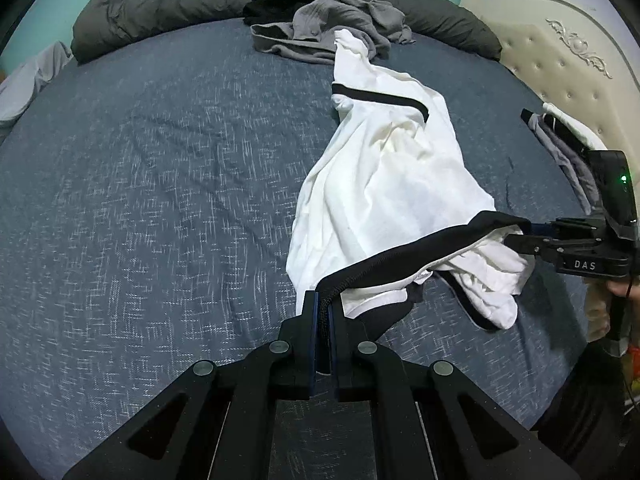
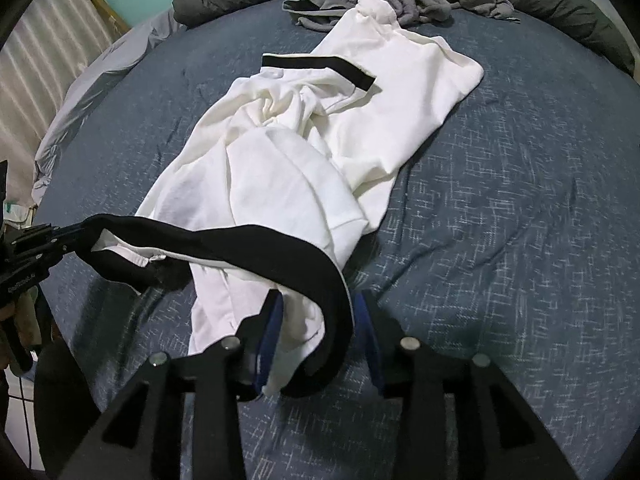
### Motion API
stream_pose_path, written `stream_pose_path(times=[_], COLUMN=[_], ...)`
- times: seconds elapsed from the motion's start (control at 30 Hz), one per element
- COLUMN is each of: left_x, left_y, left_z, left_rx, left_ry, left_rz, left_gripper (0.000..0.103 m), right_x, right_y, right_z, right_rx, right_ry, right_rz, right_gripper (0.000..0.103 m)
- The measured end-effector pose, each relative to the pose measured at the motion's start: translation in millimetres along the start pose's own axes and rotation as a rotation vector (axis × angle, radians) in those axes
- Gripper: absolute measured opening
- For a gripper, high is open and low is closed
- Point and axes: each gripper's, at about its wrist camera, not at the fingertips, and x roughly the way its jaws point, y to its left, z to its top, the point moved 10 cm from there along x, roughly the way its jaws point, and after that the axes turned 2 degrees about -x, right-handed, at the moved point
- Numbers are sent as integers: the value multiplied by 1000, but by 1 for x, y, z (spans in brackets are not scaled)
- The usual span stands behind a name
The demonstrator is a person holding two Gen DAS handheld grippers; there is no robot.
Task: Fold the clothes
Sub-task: 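Grasp the black hem with the left tool while the right tool holds it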
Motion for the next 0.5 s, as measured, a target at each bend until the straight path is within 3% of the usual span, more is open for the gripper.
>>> stream_pose_path(times=[0.13,0.3,0.5], left_x=[3,6,14], left_y=[2,-1,2], left_z=[-1,-3,-5], left_rx=[1,12,0], left_ry=[10,20,43], left_rz=[9,9,24], left_gripper=[8,22,24], right_x=[0,-12,-9], right_y=[2,-2,-2], right_z=[2,11,10], right_rx=[-44,-37,-41], right_ry=[-22,-72,-53], right_rz=[-48,-64,-36], right_gripper=[38,38,18])
